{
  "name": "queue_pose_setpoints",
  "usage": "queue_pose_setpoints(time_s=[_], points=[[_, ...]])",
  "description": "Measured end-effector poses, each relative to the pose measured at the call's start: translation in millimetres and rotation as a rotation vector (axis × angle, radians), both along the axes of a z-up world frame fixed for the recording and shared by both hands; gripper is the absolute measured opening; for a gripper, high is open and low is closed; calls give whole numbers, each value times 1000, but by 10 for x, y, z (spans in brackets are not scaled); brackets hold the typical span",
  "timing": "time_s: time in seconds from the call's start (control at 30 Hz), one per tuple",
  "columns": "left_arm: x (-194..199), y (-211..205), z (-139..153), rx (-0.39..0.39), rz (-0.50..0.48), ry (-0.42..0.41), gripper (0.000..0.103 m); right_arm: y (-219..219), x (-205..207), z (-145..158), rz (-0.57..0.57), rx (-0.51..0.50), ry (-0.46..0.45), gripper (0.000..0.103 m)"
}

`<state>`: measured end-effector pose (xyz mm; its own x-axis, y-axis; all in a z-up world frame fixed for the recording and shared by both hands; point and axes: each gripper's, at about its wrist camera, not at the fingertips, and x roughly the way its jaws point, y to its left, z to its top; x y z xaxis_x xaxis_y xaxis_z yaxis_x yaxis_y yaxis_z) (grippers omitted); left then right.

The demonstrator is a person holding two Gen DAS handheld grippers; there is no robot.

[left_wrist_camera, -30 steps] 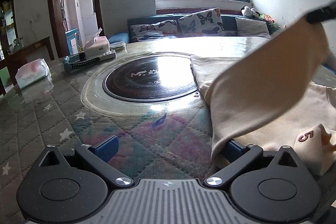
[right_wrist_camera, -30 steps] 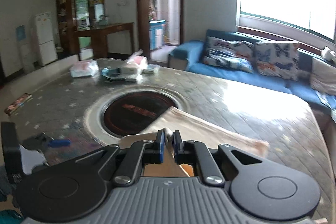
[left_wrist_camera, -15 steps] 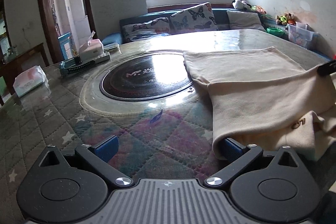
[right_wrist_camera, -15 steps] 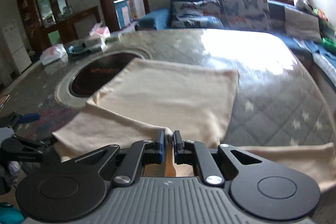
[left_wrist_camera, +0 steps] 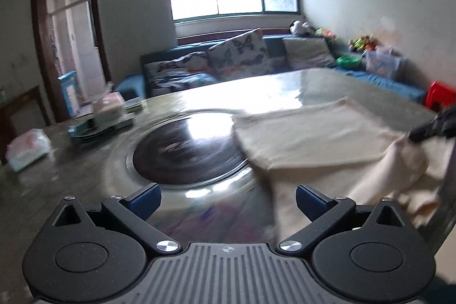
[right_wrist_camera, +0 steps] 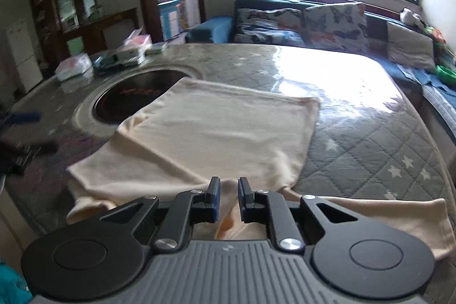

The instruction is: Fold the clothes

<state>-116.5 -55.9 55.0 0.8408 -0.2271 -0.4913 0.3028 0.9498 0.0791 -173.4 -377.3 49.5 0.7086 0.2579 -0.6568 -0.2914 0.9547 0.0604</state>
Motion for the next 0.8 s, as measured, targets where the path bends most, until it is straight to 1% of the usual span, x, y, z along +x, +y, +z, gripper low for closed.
queue_pose_setpoints(time_s=[0.07, 0.13, 0.23, 0.27, 0.33, 0.4, 0.43, 0.47, 0.53, 0.67, 0.8], points=[[124, -137, -33, -4, -25, 9, 100, -5, -16, -36, -7, 8, 11, 19], [251, -276, -72, -4, -50, 18, 95, -38, -34, -75, -19, 35, 31, 22], [436, -438, -181, 15, -68, 42, 91, -107, -90, -139, -35, 95, 74, 22], [497, -491, -219, 22, -73, 50, 88, -111, -106, -159, -37, 96, 79, 22], [602, -547, -298, 37, -70, 67, 88, -95, -142, -187, -35, 95, 79, 22], [677, -566, -364, 53, -58, 81, 83, -70, -176, -200, -30, 87, 74, 17], [705, -562, -393, 61, -50, 85, 82, -56, -191, -198, -27, 82, 69, 8], [734, -559, -422, 68, -43, 90, 81, -42, -206, -196, -24, 76, 63, 4], [754, -549, -446, 73, -38, 84, 81, -17, -237, -185, -17, 68, 53, 2], [745, -553, -452, 101, -25, 57, 82, 1, -314, -117, -10, 56, 43, 2], [736, -560, -444, 119, -12, 39, 83, -39, -307, -192, -46, 27, 71, 3]])
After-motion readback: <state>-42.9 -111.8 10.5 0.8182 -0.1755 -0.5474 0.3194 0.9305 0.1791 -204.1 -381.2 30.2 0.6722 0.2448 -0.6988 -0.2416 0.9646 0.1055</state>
